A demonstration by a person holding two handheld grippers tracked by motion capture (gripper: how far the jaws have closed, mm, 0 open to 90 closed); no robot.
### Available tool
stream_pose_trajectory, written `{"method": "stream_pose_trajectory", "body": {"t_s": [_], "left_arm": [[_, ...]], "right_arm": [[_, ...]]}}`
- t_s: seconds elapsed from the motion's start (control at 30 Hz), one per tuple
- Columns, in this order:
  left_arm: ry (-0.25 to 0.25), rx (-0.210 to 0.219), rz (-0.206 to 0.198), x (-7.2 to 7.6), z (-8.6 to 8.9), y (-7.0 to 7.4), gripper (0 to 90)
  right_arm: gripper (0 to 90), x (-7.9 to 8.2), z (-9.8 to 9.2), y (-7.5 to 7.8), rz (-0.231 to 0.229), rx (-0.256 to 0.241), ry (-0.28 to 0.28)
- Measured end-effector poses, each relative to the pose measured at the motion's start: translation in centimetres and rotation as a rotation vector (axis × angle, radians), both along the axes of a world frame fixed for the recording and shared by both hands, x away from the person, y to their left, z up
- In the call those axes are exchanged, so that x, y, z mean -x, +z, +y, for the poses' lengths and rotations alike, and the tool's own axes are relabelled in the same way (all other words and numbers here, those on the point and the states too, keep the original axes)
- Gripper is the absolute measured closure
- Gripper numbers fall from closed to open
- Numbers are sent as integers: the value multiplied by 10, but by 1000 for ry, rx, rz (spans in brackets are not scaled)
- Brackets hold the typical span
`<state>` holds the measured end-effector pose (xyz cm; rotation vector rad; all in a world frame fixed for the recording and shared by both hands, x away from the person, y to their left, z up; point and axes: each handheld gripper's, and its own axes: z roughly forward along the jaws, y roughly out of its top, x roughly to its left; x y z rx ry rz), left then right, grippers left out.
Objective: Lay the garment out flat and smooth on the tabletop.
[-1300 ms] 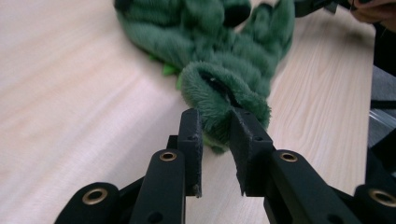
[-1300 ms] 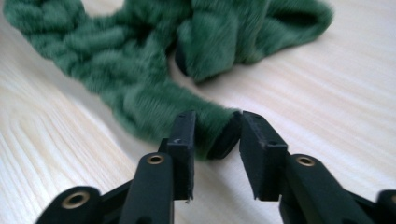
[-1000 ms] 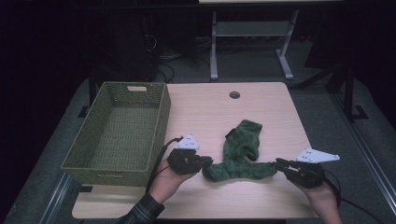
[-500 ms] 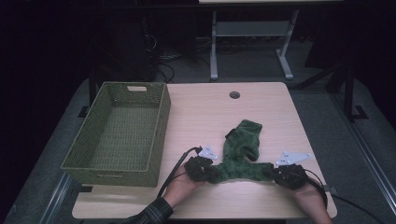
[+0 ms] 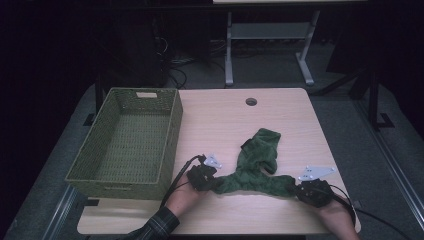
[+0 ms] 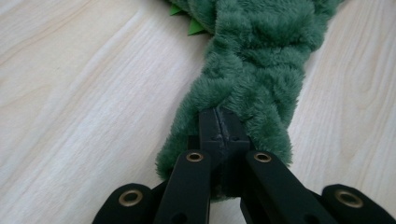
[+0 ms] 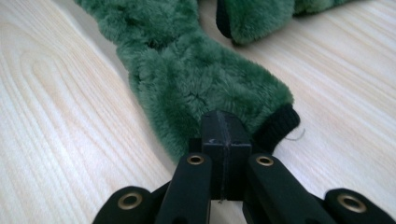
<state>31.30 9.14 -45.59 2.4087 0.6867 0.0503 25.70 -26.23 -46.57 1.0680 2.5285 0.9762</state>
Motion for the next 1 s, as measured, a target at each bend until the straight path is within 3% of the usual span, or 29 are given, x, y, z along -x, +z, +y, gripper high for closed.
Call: {"method": "stream_pose_trajectory", "body": {"t_s": [0.1, 0.13, 0.17, 0.3, 0.43, 0.47, 0.5, 0.53, 0.63, 0.87, 1.0], "left_arm": [[13, -15, 2, -2, 9, 1, 899], [35, 5, 18, -2, 12, 1, 899], [24, 1, 27, -4, 15, 1, 899], [32, 13, 40, -1, 11, 2, 895], [18, 29, 37, -1, 9, 8, 799], [22, 62, 20, -2, 6, 15, 770], [22, 62, 20, -2, 6, 15, 746], [21, 93, 7, -5, 4, 22, 731], [18, 109, -19, -12, -3, 30, 678], [9, 127, -84, -43, -28, 44, 574], [-8, 133, -93, -62, -40, 49, 531]], "right_arm": [[900, 4, -3, 0, 10, -13, -13], [900, 6, -4, 0, 13, -14, -16], [900, 8, -5, -1, 10, -20, -15], [889, 9, -2, 0, 16, -32, -1], [815, 8, -1, 5, -19, -62, 14], [795, 7, -2, 8, -35, -73, 10], [788, 7, -2, 11, -47, -75, 3], [767, 6, -2, 12, -55, -81, 1], [725, 0, -2, 18, -75, -93, -12], [628, -18, 5, 19, -77, -100, -35], [598, -25, 10, 16, -74, -94, -40]]}}
